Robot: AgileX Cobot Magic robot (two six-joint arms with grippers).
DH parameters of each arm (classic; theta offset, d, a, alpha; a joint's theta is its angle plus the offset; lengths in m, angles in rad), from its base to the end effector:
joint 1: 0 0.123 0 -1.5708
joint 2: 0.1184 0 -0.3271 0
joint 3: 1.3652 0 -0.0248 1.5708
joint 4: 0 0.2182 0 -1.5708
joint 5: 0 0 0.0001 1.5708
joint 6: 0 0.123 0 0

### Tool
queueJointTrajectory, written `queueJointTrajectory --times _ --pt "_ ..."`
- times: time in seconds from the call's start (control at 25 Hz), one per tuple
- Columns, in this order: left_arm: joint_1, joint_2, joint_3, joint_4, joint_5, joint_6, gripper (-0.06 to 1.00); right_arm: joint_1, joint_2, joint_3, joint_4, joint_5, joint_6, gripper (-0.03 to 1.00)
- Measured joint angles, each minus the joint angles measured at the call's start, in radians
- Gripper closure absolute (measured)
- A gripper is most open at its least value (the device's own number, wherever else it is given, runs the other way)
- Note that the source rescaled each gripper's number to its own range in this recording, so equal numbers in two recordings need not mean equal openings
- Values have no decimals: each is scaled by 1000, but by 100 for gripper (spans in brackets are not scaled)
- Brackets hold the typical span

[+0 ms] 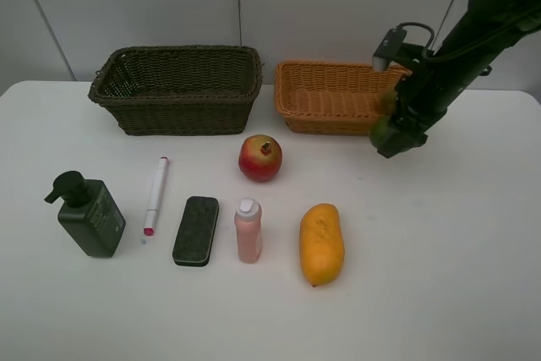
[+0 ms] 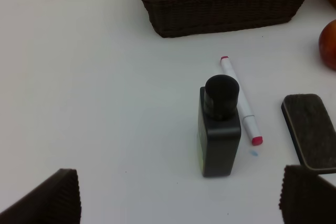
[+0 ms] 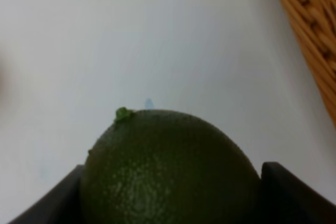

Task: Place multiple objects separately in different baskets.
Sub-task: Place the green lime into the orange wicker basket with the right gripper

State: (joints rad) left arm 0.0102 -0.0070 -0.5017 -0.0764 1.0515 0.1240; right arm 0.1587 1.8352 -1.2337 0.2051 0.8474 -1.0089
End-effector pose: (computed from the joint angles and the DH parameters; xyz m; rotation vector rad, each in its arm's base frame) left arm -0.0481 -0.0086 0.2484 0.1186 2.0206 -0.0063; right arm 0.3434 0.0740 0.2220 -1.4413 2.4950 0.0964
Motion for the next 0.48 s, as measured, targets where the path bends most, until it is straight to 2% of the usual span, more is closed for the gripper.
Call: queueJointTrajectory --times 0.32,0.48 --pt "0 0 0 0 0 0 -6 0 -28 -7 74 -95 21 66" --pt "0 0 0 0 0 0 -6 0 -28 -47 146 -162 27 66"
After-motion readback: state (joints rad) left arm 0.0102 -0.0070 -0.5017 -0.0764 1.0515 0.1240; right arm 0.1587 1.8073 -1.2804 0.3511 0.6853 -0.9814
